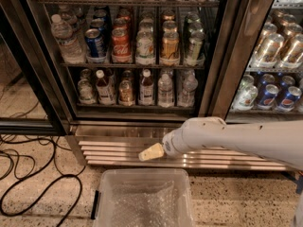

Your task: Pick water bottle from bottom shelf of fridge

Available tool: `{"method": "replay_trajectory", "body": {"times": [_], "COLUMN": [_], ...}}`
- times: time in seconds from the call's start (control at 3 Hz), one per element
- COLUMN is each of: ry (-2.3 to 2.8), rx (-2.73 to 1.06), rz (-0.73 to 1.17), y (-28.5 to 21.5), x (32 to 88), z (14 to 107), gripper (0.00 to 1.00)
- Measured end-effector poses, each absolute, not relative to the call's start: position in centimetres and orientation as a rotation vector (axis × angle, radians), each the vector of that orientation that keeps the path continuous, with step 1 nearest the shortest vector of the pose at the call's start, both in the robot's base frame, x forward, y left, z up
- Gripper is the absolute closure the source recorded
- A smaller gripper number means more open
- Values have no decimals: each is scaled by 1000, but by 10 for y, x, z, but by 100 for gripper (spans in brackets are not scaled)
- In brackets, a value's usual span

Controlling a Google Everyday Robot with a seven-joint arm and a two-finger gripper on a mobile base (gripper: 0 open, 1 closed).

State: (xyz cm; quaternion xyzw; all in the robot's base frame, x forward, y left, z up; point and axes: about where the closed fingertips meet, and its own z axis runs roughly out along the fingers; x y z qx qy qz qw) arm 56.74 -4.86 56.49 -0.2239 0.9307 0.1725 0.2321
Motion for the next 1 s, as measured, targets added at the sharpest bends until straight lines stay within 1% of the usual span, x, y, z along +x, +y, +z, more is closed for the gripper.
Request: {"method": "replay_trajectory", "body": {"times": [0.33, 1.0], "ry": [2511, 2365], "rx": [-603, -469], "rz": [433, 336], "y": [-44, -36], "x": [580, 636], "z": [563, 578], "gripper": [0, 0]}}
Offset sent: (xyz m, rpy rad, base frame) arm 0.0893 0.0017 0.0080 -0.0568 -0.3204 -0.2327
